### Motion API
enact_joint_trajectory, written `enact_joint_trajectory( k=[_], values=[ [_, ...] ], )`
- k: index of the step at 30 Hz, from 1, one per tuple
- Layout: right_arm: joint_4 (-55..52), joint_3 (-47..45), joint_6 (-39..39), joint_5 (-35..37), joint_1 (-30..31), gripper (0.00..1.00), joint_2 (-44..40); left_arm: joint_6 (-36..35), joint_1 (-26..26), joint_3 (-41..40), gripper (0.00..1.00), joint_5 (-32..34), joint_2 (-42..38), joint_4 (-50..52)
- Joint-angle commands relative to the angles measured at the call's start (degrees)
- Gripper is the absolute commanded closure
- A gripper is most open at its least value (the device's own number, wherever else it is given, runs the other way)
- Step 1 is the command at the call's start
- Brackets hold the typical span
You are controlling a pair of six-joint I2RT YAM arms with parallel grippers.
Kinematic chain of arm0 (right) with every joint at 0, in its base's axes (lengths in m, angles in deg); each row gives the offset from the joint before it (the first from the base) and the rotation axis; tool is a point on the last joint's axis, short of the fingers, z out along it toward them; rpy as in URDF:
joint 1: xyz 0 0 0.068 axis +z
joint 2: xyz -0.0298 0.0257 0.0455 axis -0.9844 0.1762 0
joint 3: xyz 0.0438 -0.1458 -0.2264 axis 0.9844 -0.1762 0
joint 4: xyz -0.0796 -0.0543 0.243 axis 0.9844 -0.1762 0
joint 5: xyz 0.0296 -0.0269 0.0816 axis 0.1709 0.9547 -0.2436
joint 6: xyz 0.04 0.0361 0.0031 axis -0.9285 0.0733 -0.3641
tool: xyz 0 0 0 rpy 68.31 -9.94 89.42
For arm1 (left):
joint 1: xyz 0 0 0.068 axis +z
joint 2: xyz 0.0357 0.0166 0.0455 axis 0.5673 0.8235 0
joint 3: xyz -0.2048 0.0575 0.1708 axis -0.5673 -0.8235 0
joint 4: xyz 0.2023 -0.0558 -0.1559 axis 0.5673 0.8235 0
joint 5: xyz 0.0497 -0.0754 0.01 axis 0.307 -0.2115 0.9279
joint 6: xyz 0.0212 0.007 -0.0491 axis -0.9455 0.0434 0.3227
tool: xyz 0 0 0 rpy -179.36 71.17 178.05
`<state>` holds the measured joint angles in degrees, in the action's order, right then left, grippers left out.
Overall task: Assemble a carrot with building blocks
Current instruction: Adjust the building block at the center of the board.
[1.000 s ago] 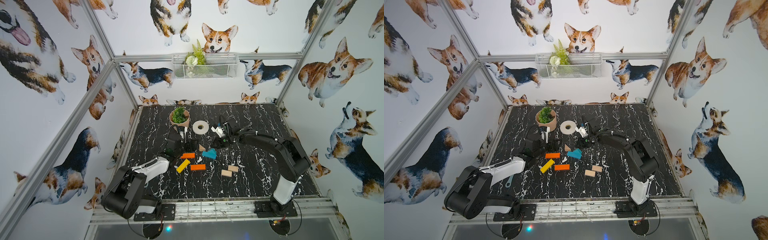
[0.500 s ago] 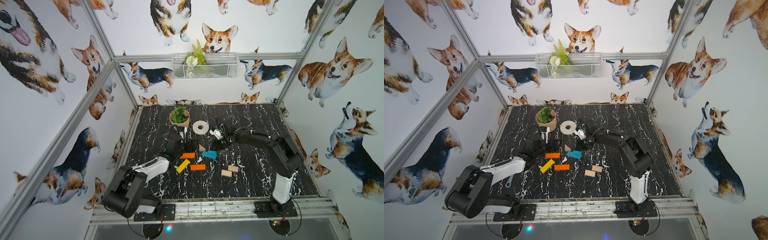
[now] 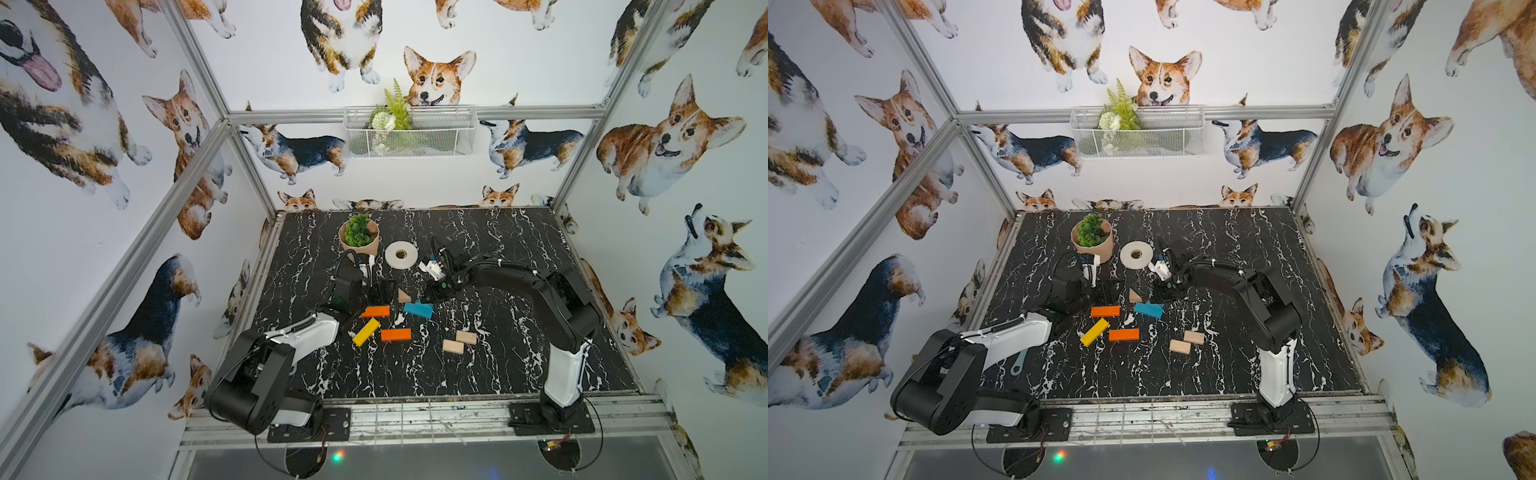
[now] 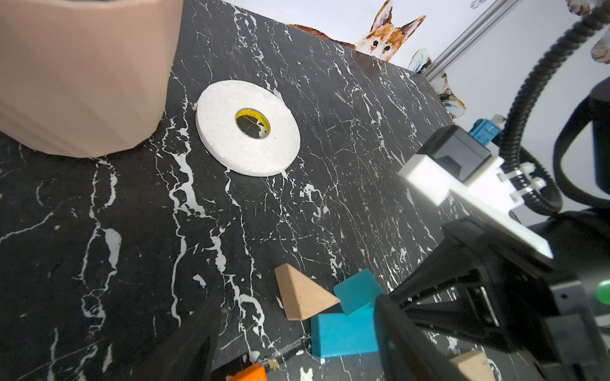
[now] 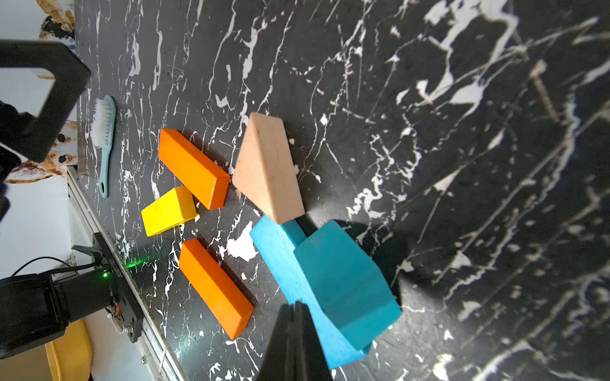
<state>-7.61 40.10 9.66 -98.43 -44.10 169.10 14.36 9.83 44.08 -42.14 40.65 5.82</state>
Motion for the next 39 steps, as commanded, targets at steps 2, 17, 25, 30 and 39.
enact_joint_trajectory(
  k=[2,17,25,30,39],
  values=[
    [-0.71,0.48,1.42,-0.38,0.12,1.0,0.35,0.53,0.12,0.32,0.24,-0.62,0.07,-1.08],
    [1.98,0.23,-0.27,1.04,-0.25,1.0,1.47,0.49,0.11,0.67,0.24,-0.75,0.07,-0.36],
    [5.8,-0.79,-2.25,0.16,-3.31,1.0,1.76,0.76,0.11,0.75,0.24,-1.25,-0.11,-0.21],
    [7.81,-1.8,-2.76,0.27,-4.58,1.0,0.92,1.11,0.08,0.84,0.24,-1.61,0.41,-0.62],
    [9.46,-3.95,-2.45,-0.28,-5.18,1.0,-3.38,1.2,0.08,0.9,0.24,-1.91,0.98,-0.91]
  ],
)
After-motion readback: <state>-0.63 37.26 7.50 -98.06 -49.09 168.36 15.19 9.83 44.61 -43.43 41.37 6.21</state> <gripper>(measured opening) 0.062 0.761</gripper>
